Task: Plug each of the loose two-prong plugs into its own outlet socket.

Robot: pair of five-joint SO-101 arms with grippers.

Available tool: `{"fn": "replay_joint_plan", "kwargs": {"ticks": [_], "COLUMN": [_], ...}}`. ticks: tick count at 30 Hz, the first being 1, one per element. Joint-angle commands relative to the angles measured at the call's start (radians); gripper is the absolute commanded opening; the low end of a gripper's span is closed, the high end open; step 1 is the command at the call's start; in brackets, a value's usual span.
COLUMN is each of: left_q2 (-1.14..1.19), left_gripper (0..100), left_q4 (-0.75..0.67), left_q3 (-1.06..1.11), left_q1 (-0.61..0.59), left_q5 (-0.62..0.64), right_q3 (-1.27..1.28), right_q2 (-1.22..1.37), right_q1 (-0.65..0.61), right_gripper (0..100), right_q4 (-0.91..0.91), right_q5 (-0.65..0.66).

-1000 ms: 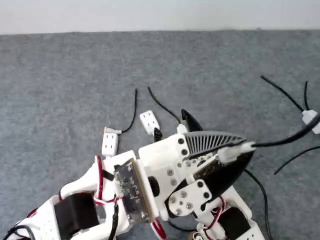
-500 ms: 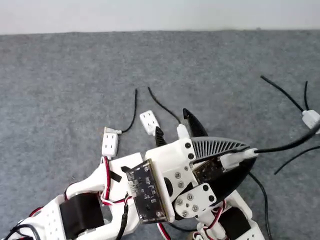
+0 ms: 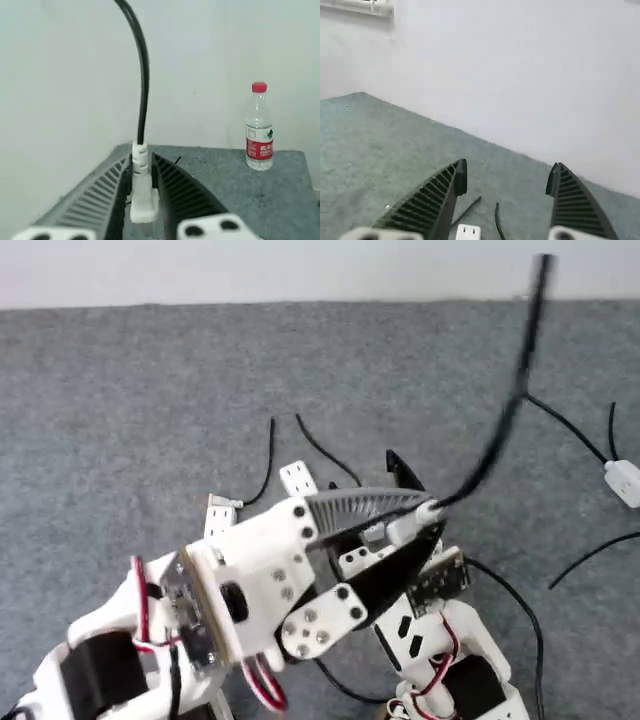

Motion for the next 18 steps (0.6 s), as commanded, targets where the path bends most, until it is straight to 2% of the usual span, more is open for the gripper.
{"fn": "replay_joint_plan", "kwargs": {"ticks": [1,8,14,18], "left_q2": [-0.055,-0.080,-0.075,-0.011], "left_gripper": [1,1,1,1], "left_q4": [0.009,-0.071,-0.143,-0.141], "left_q3": [0.039,0.071,0.073,0.071], "left_q1": [-0.005,-0.005,0.000,0.000], "left_q5": [0.008,0.003,0.003,0.003], "right_q3": [-0.043,-0.037,-0.038,-0.040], "right_q2": [0.013,0.013,0.013,0.013], "right_q1": [0.036,0.031,-0.125,-0.137], "right_gripper": [26.2,26.2,26.2,26.2], "right_q4": [-0.025,-0.022,0.062,0.065], "right_q5": [0.011,0.003,0.012,0.055]}}
